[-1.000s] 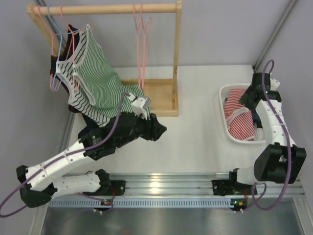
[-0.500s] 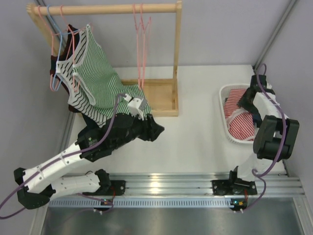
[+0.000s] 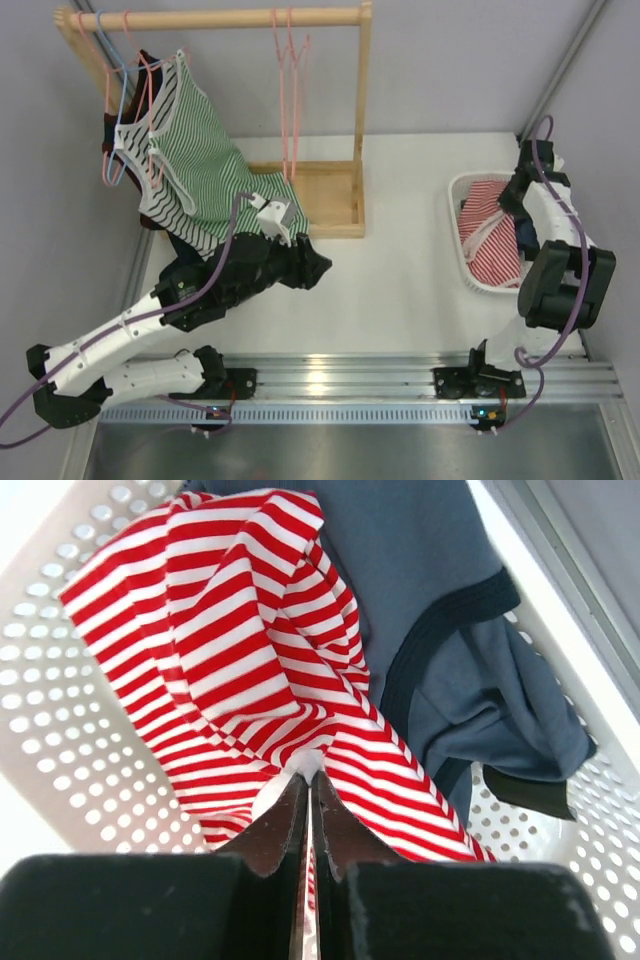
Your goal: Place the tank top on the hanger
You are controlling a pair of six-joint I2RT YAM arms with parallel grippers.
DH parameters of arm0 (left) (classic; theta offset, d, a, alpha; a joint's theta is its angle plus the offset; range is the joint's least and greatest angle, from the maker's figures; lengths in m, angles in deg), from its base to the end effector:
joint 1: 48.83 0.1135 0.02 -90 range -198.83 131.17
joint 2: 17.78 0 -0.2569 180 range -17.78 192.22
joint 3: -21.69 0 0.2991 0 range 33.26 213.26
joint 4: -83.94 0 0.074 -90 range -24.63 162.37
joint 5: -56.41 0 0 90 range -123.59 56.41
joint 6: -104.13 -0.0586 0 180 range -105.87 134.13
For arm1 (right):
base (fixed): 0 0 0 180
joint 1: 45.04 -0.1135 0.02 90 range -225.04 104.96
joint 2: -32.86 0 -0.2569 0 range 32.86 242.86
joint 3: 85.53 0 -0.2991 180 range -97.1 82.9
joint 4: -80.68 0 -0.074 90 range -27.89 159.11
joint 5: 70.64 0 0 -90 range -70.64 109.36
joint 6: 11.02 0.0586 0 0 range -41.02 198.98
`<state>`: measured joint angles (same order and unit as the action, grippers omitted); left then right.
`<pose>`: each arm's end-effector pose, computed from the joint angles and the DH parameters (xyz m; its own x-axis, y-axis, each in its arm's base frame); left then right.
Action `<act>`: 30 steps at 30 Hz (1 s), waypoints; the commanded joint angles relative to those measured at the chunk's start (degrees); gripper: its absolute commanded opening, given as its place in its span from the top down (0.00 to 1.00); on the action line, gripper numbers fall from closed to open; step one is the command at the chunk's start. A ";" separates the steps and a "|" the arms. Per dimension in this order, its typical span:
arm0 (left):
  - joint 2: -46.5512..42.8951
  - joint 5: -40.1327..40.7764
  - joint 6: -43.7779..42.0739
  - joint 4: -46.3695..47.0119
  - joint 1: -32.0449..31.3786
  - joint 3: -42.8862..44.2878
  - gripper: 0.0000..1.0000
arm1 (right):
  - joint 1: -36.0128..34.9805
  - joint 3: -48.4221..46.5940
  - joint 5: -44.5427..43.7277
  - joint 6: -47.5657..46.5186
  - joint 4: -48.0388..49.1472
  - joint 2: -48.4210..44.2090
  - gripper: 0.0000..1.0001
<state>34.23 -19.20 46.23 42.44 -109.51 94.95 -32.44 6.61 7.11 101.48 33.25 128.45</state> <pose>0.1416 -0.2225 0.3791 -0.5317 -0.1044 -0.8405 0.5286 0.7344 -0.4257 0.4037 -0.1030 0.2212 -0.6132 0.5203 -0.5944 0.6128 0.7882 0.0577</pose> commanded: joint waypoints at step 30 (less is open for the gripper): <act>3.36 1.51 -0.81 1.02 0.13 2.03 0.45 | -41.32 -32.80 -7.44 0.96 -18.12 -20.62 1.00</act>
<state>37.64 -18.89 45.92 42.31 -109.47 95.08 -68.18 -31.03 -0.41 101.30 13.82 109.00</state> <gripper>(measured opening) 0.553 0.007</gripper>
